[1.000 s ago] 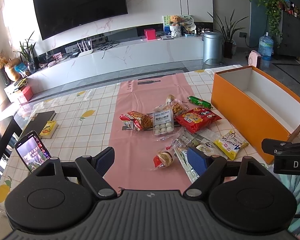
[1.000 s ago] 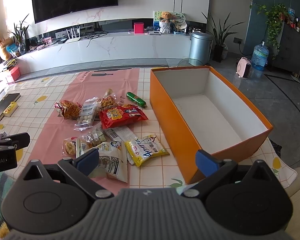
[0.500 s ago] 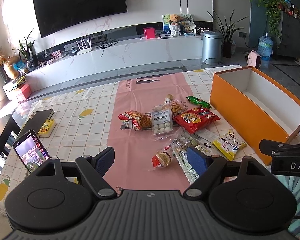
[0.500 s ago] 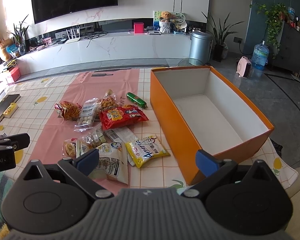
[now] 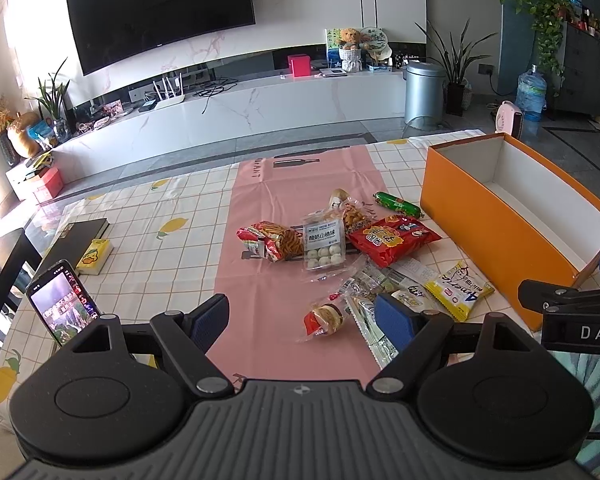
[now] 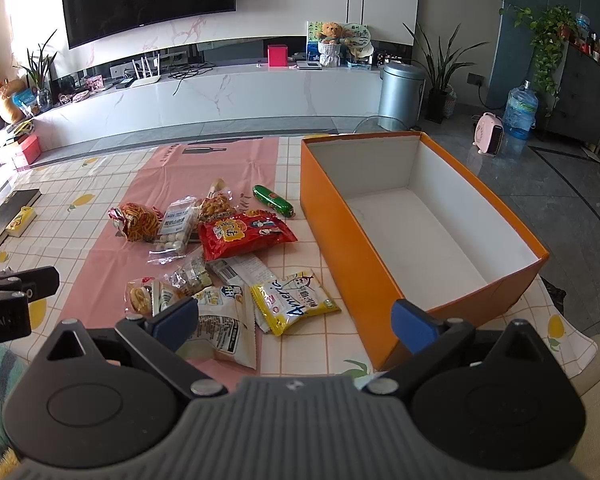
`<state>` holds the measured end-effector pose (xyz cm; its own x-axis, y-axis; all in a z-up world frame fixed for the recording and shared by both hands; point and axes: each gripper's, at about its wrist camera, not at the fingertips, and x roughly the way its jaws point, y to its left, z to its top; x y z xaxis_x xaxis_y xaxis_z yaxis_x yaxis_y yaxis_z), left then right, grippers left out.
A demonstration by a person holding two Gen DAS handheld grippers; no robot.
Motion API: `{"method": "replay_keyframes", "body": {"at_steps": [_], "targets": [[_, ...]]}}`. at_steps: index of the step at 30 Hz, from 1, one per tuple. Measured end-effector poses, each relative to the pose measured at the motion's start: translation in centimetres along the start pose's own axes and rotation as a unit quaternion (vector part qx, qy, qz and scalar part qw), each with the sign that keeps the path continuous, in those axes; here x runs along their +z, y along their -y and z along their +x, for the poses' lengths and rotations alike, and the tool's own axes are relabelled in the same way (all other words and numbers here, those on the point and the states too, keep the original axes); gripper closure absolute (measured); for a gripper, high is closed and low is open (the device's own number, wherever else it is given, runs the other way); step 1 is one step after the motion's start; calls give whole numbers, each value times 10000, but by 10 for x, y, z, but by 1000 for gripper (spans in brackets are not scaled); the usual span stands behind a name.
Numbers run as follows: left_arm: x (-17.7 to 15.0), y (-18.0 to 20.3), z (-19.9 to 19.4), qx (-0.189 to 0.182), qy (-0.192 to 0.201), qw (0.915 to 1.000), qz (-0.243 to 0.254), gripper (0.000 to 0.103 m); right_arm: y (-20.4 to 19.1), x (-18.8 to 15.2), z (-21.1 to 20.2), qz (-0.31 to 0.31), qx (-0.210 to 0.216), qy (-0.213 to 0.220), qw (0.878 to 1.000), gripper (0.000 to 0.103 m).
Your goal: Organize snacks
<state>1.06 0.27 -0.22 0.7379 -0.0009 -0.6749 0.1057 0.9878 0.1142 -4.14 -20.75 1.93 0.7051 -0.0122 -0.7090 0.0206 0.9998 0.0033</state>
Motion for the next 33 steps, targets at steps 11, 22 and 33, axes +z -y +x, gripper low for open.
{"method": "replay_keyframes", "body": {"at_steps": [11, 22, 33], "targets": [[0, 0, 0, -1, 3, 10000, 1, 7, 0, 0, 0, 4, 5, 0, 10000, 4], [0, -1, 1, -5, -3, 10000, -11, 7, -2, -1, 2, -1, 27, -4, 10000, 4], [0, -1, 5, -27, -42, 10000, -27, 7, -1, 0, 7, 58, 125, 24, 9999, 4]]}}
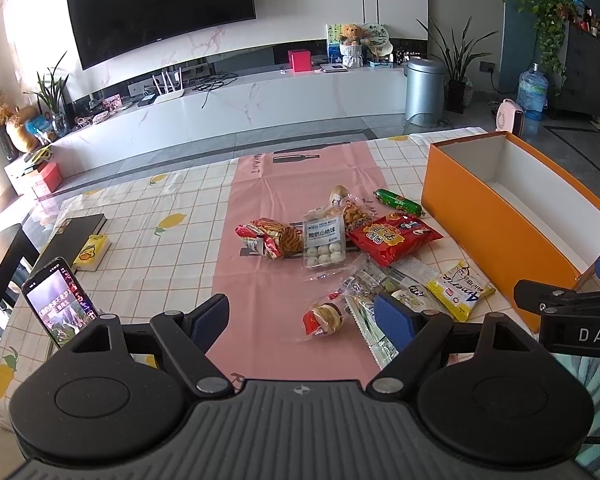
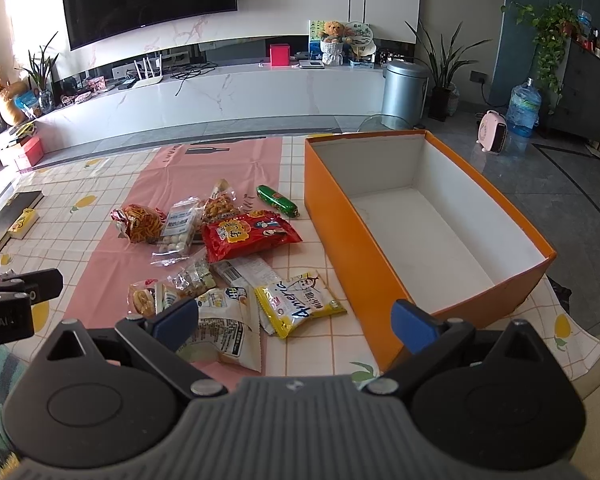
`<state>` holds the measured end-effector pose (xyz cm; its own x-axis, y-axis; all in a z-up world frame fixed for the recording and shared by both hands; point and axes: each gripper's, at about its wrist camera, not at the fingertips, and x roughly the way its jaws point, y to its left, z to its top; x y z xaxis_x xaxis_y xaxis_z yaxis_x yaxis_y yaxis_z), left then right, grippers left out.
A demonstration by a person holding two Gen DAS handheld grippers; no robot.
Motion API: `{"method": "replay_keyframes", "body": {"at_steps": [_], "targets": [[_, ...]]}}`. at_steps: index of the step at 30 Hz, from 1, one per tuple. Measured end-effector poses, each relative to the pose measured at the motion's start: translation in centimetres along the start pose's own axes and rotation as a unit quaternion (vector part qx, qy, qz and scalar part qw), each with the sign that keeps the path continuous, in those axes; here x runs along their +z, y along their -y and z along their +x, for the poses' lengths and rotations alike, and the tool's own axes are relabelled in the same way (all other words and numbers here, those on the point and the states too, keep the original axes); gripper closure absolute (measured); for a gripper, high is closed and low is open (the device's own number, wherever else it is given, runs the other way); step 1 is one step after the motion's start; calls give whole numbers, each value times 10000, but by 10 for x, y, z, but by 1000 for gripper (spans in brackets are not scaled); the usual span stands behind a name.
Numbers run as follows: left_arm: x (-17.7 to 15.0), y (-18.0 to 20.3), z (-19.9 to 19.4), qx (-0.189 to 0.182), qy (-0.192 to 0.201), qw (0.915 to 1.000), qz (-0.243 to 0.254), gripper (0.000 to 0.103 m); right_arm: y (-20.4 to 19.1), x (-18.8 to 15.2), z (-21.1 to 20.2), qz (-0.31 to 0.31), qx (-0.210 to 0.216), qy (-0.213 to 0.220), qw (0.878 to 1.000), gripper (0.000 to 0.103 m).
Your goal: Organize snacks
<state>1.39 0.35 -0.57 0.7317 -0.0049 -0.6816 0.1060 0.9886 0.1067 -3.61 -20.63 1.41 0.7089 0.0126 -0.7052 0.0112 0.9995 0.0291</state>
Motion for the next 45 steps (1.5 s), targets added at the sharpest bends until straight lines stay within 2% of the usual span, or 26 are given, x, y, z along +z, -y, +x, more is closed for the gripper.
{"method": "replay_keyframes", "body": {"at_steps": [4, 8, 11, 17, 23, 30, 32, 34, 42, 45], "targets": [[2, -2, 4, -160, -33, 9999, -20, 8, 2, 0, 6, 35, 192, 59, 9998, 4], [6, -5, 15, -548, -219, 9982, -119, 22, 3, -1, 22, 14, 284, -51, 9996, 5], [7, -4, 29, -1027, -519, 9932, -184, 36, 4, -4, 38, 11, 373, -250, 9990, 21], [7, 6, 61, -1372, -979, 9854, -232, 36, 4, -12, 74, 58, 466, -615, 9970, 30], [2, 6, 98, -1557, -1446, 9749, -665, 31, 7, -13, 108, 88, 480, -846, 9952, 30], [-8, 4, 137, -1603, -1894, 9618, -1160, 23, 5, -11, 144, -298, 259, -934, 9948, 27], [-8, 3, 144, -1725, -1941, 9569, -1299, 20, 4, -11, 153, -369, 298, -994, 9939, 27], [-7, 2, 149, -1820, -1980, 9529, -1404, 20, 4, -10, 160, -368, 379, -1064, 9929, 26], [-9, -1, 167, -1986, -2049, 9433, -1697, 20, -5, -10, 176, -599, 201, -1105, 9919, 24], [-11, 0, 169, -2096, -2057, 9402, -1725, 34, -6, -11, 180, -647, 189, -1136, 9912, 22]]}}
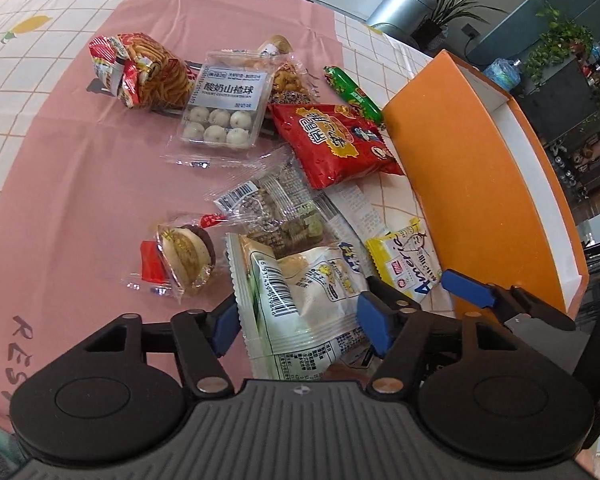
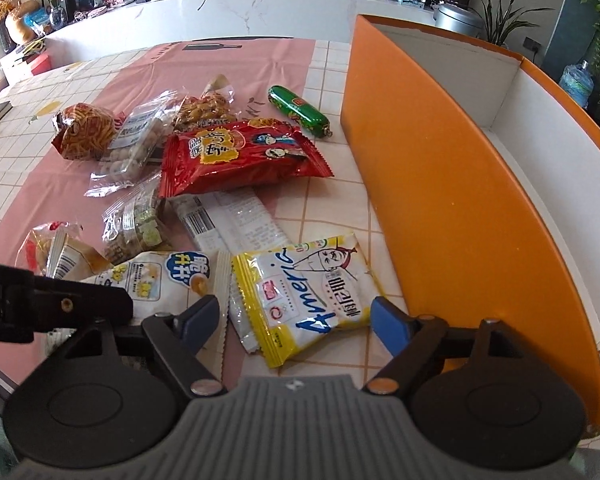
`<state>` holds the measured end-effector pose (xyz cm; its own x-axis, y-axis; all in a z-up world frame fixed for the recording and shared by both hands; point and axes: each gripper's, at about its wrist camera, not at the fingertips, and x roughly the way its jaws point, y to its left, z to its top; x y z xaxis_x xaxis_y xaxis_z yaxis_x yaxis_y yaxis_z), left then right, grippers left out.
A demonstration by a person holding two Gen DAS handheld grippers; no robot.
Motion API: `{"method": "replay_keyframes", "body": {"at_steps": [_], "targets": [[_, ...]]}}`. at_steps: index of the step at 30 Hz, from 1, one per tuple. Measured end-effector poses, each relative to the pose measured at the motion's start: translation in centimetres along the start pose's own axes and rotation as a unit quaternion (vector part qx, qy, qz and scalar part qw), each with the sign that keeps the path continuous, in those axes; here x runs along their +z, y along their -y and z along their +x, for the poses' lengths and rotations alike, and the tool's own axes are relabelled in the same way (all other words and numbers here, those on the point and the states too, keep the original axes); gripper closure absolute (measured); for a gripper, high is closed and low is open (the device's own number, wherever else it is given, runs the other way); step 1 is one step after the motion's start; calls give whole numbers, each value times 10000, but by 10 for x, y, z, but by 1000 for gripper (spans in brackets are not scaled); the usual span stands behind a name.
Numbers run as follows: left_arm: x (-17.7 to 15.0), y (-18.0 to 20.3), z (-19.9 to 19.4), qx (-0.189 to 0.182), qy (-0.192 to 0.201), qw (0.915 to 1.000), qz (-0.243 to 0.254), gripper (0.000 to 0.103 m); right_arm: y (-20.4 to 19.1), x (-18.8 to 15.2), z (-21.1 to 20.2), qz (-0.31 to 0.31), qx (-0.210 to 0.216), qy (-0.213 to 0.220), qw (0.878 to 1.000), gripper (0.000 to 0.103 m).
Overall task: Organize snacks
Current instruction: 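Grasp the white-and-blue chip bag with the left gripper while the right gripper approaches the yellow packet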
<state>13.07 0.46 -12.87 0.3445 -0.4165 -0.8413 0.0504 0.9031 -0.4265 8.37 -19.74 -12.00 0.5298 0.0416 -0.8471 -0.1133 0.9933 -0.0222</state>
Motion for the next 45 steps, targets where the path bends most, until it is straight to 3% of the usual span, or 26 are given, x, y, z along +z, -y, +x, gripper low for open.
{"method": "replay_keyframes", "body": {"at_steps": [5, 12, 18, 20, 25, 33, 45], "targets": [[1, 1, -7, -5, 48, 10000, 65, 57, 0, 1, 5, 37, -20, -60, 10000, 22], [-1, -4, -22, -41, 153, 9999, 55, 66, -6, -1, 5, -86, -168, -24, 9998, 35], [-1, -3, -40, -42, 366, 9992, 146, 70, -24, -7, -5, -675, -411, 156, 9968, 66], [-2, -2, -46, -45, 424, 9990, 148, 71, -30, -9, -8, -858, -521, 207, 9947, 84], [-7, -4, -58, 19, 580, 9983, 110, 72, -38, -13, -13, -1135, -642, 312, 9910, 103], [-13, 0, -79, 29, 892, 9959, 148, 72, -35, -13, -42, -1028, -630, 620, 9908, 103], [-16, 9, -103, 91, 1196, 9925, 237, 73, -19, 8, -104, -373, 195, 970, 9944, 103]]}}
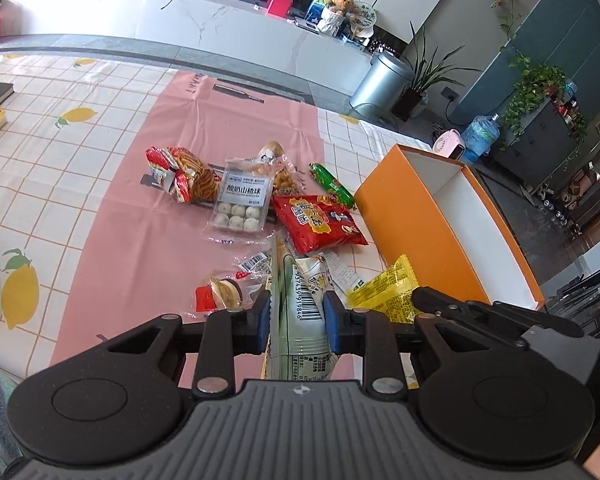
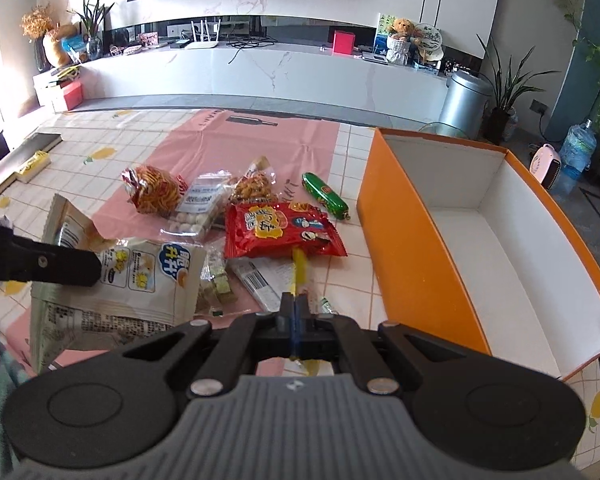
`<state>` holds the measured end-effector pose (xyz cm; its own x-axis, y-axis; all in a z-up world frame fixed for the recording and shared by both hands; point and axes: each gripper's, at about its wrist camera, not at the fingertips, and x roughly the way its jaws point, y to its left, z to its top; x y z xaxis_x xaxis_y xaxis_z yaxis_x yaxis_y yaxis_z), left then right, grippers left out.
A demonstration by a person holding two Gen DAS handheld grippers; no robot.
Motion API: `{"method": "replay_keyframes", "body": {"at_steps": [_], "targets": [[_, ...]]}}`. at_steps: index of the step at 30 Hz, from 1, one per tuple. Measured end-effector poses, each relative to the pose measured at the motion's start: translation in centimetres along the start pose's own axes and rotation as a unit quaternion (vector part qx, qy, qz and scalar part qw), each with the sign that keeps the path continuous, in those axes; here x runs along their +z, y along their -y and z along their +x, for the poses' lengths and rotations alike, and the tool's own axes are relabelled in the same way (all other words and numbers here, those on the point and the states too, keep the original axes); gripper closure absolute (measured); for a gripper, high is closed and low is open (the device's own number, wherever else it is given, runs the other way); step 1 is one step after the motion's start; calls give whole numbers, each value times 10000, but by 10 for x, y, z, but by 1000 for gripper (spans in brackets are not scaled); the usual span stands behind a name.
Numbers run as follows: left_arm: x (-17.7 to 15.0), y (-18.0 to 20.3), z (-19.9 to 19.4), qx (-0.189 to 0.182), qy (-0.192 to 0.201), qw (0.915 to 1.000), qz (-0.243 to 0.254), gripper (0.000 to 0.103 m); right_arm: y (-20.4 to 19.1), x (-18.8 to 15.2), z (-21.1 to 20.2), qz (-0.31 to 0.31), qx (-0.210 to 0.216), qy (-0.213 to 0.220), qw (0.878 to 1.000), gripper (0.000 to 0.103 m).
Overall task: Organize snacks
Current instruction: 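Grasp the white-and-blue chip bag with the left gripper while the right gripper approaches the yellow packet, then grasp the yellow Amerio packet with the right gripper while the left gripper holds the chip bag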
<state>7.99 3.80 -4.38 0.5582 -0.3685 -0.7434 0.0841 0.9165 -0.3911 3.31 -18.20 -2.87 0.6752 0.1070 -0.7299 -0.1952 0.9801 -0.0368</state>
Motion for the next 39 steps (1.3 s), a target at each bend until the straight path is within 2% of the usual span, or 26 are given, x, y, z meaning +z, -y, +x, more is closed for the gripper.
{"method": "replay_keyframes", "body": {"at_steps": [4, 12, 14, 15, 16, 17, 19, 21, 23, 24, 26, 28, 36, 39], "targets": [[3, 6, -4, 21, 9, 10000, 63, 73, 2, 10, -14, 0, 208, 28, 9998, 103], [-3, 5, -6, 111, -4, 9999, 68, 73, 11, 10, -11, 162, 461, -91, 9988, 103], [-5, 7, -5, 130, -32, 9998, 110, 73, 17, 7, -4, 329, 700, -405, 9962, 103], [-6, 7, -4, 148, -62, 9998, 118, 73, 21, 3, 1, 527, 797, -626, 9935, 99], [-7, 7, -2, 166, -101, 9997, 128, 73, 24, -3, 6, 759, 843, -842, 9900, 85], [-9, 7, 0, 182, -133, 9996, 140, 73, 26, -9, 11, 980, 868, -1034, 9860, 54], [-13, 6, 4, 243, -173, 9994, 200, 73, 29, -25, 20, 1477, 846, -1284, 9770, 31], [-15, 5, 8, 311, -211, 9990, 258, 73, 32, -38, 29, 1958, 837, -1524, 9651, 32], [-16, 1, 10, 319, -236, 9989, 257, 73, 37, -52, 42, 2559, 930, -1779, 9457, 32], [-16, 0, 11, 307, -240, 9989, 250, 73, 37, -56, 47, 2727, 909, -1841, 9399, 32], [-15, -3, 10, 280, -241, 9990, 244, 73, 31, -55, 51, 2699, 705, -1785, 9436, 31], [-12, -5, 9, 229, -208, 9992, 244, 73, 28, -52, 58, 2786, 704, -1856, 9397, 26], [-1, -18, 2, 112, -35, 9997, 221, 73, 20, -48, 87, 3018, 517, -2133, 9278, 29], [1, -25, 2, 40, -23, 9999, 111, 73, 11, -45, 89, 2879, 332, -2071, 9344, 29]]}}
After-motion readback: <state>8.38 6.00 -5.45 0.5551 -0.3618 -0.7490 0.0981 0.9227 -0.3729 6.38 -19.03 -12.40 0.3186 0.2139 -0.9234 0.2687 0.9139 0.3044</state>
